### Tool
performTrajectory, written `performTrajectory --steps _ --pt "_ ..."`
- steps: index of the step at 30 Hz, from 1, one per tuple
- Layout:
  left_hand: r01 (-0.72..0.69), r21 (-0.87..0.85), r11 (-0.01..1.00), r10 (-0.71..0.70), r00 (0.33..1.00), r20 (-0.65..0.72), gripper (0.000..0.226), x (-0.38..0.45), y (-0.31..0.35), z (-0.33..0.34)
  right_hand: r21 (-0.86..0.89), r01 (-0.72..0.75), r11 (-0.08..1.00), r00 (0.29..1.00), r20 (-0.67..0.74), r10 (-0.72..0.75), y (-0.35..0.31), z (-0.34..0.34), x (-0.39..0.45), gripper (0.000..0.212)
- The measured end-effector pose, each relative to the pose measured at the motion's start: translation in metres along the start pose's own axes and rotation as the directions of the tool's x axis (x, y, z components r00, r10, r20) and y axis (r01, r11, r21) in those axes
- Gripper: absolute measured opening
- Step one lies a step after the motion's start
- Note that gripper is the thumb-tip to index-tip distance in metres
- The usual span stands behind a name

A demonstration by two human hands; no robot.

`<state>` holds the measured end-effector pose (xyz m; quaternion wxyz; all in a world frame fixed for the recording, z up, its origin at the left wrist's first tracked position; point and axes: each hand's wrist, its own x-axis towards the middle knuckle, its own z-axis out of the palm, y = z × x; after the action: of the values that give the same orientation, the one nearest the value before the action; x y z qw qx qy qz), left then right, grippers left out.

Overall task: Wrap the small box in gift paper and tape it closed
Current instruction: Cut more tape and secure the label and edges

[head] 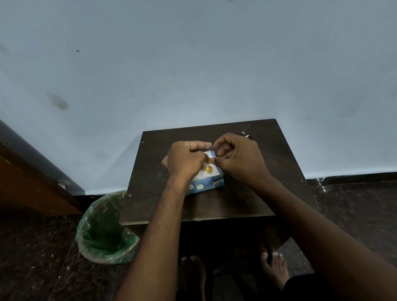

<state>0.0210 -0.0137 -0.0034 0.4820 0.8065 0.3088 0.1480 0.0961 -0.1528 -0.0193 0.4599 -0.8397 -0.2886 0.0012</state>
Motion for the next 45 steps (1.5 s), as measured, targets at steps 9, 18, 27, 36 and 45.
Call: performTrajectory --steps 9,18,27,36,45 --pt "-0.006 0.024 1.0 0.006 1.0 0.011 0.05 0.0 0.0 -0.001 -0.027 0.024 0.999 1.0 0.005 -0.024 0.0 0.002 0.0 0.025" --pt "-0.001 0.078 0.997 0.003 1.0 -0.027 0.018 0.0 0.002 -0.002 -0.147 0.051 0.988 0.996 0.082 -0.039 -0.004 -0.001 0.002 0.023" --pt "-0.119 0.329 0.937 0.099 0.992 0.078 0.049 0.007 -0.005 -0.009 -0.218 0.069 0.973 0.991 0.126 -0.042 -0.006 -0.002 0.004 0.017" --pt "-0.36 0.311 0.88 0.353 0.932 0.079 0.024 0.011 -0.016 -0.013 -0.17 0.05 0.984 0.991 0.128 -0.028 -0.005 -0.003 0.002 0.011" --pt "-0.374 0.523 0.765 0.253 0.923 0.29 0.026 0.009 -0.015 -0.011 -0.152 0.044 0.987 0.997 0.07 -0.034 -0.004 -0.001 0.001 0.011"
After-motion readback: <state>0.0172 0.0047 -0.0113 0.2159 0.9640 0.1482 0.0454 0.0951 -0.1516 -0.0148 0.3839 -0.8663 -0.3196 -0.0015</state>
